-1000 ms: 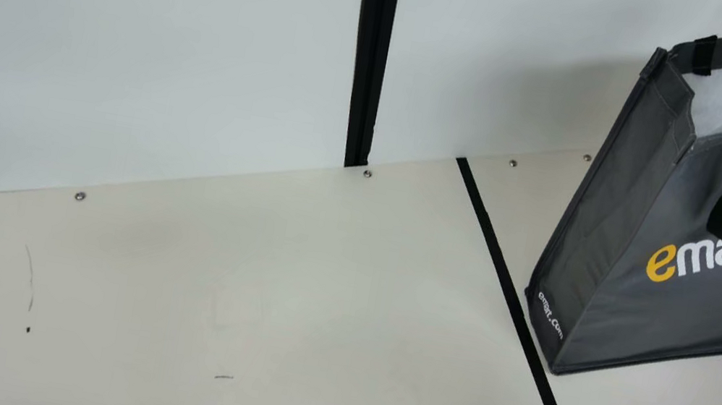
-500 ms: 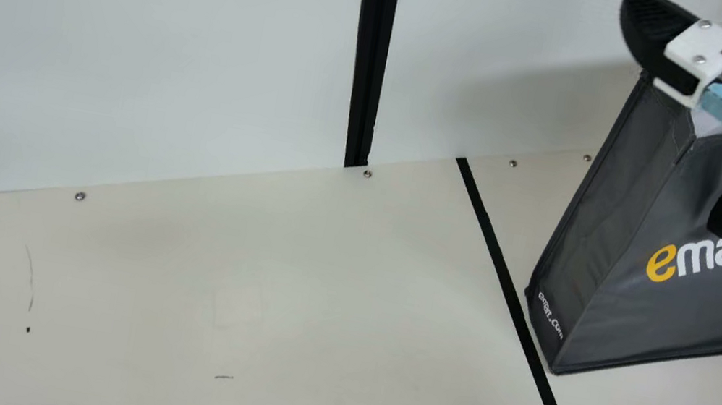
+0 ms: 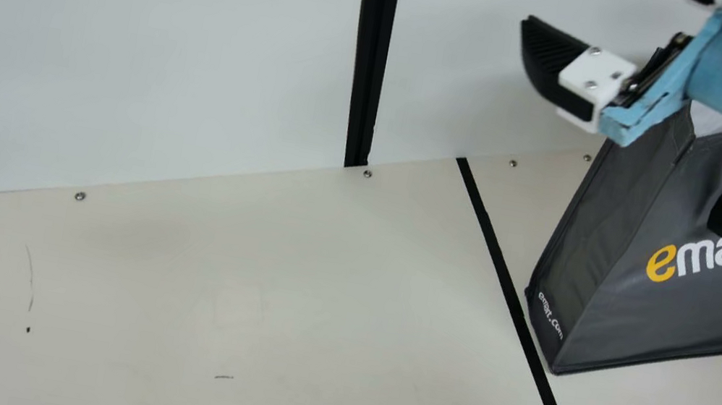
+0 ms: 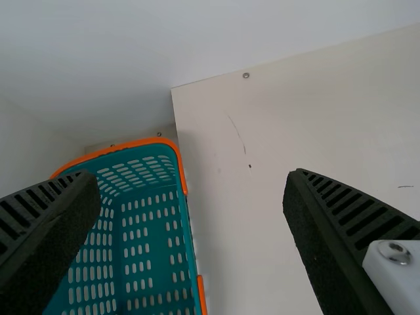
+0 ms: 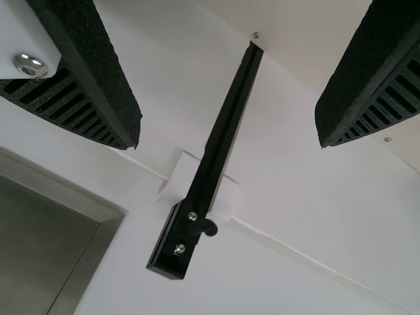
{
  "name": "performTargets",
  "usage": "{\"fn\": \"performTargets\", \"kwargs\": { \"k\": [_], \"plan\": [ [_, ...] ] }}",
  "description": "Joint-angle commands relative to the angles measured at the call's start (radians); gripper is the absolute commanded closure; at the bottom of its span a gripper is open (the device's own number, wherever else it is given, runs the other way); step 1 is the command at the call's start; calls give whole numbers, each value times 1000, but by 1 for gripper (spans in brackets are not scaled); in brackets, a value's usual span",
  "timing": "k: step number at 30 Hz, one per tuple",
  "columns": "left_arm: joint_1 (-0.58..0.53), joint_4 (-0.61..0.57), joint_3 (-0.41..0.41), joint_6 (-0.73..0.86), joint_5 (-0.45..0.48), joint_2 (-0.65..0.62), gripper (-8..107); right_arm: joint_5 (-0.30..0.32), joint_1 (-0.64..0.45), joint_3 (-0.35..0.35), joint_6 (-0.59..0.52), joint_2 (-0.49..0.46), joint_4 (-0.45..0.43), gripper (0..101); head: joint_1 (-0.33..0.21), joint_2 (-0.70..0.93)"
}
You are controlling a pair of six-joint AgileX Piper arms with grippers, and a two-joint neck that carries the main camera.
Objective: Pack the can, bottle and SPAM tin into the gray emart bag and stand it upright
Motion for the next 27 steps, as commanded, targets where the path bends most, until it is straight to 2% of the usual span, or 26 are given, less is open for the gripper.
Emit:
{"fn": "performTargets", "kwargs": {
  "k": [1, 7, 12, 17, 22, 27],
  "plan": [
    [0, 0, 0, 0, 0, 0, 9, -44, 69, 41, 19, -12, -47, 6, -23, -2],
    [0, 0, 0, 0, 0, 0, 9, -169, 209, 131, 77, -54, -197, 6, -23, -2],
    [0, 0, 0, 0, 0, 0, 9, -292, 318, 203, 132, -89, -383, 6, -23, -2],
    [0, 0, 0, 0, 0, 0, 9, -394, 405, 276, 236, -120, -577, 6, -23, -2],
    [0, 0, 0, 0, 0, 0, 9, -464, 471, 346, 388, -147, -764, 6, -23, -2],
    [0, 0, 0, 0, 0, 0, 9, -503, 519, 403, 553, -169, -930, 6, -23, -2]
  ]
}}
